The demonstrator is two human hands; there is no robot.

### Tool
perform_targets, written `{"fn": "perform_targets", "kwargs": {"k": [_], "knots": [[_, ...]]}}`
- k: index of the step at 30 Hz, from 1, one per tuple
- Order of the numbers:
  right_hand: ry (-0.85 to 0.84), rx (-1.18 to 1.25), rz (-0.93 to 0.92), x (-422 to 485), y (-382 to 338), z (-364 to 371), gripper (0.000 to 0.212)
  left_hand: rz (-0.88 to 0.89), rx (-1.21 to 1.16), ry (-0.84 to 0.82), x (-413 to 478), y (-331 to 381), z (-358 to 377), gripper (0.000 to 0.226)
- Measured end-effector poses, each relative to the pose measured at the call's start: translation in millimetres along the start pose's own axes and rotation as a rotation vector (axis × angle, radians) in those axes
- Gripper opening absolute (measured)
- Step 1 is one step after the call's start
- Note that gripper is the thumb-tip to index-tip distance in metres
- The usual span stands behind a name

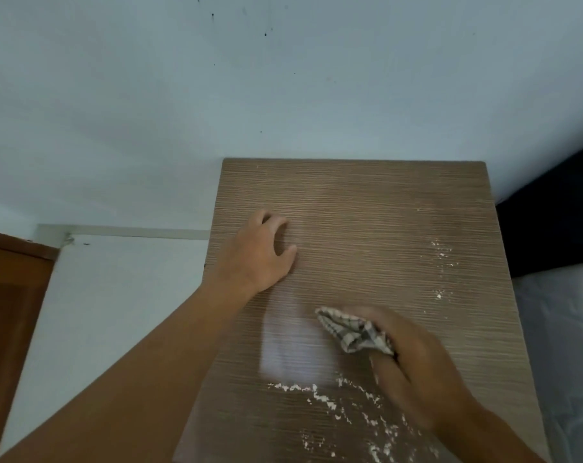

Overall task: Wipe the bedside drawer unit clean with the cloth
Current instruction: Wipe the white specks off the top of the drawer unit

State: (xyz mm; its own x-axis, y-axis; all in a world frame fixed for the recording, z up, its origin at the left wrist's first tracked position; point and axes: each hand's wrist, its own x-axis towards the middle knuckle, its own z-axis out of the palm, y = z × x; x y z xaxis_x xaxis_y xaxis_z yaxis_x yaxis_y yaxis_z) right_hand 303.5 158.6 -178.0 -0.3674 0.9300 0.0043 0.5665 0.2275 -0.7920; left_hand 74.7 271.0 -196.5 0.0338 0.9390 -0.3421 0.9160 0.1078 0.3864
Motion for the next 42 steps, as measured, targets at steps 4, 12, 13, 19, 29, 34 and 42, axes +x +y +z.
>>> {"fn": "perform_targets", "kwargs": {"k": [4, 12, 13, 19, 29, 34, 42], "knots": [[0.039, -0.042, -0.008, 63, 11, -20, 0.032, -0.084, -0.095, 0.234, -10, -25, -6, 0.055], [0.014, -0.261, -0.106, 215, -9, -2, 0.031, -0.395, -0.382, 0.160, -18, -63, -12, 0.042], [0.036, -0.325, -0.127, 231, -10, 5, 0.033, -0.413, -0.426, 0.151, -17, -64, -16, 0.045], [-0.071, -0.577, -0.204, 286, 0, 59, 0.040, -0.498, -0.568, 0.114, -11, -71, -20, 0.065], [-0.283, -0.370, -0.263, 233, 31, 65, 0.047, -0.461, -0.531, 0.028, -11, -77, -26, 0.059], [-0.452, -0.292, -0.355, 137, 28, 65, 0.048, -0.441, -0.415, -0.066, -6, -79, -35, 0.026], [-0.298, -0.163, -0.363, 115, -9, 48, 0.037, -0.460, -0.476, -0.107, 3, -87, -37, 0.027]]}}
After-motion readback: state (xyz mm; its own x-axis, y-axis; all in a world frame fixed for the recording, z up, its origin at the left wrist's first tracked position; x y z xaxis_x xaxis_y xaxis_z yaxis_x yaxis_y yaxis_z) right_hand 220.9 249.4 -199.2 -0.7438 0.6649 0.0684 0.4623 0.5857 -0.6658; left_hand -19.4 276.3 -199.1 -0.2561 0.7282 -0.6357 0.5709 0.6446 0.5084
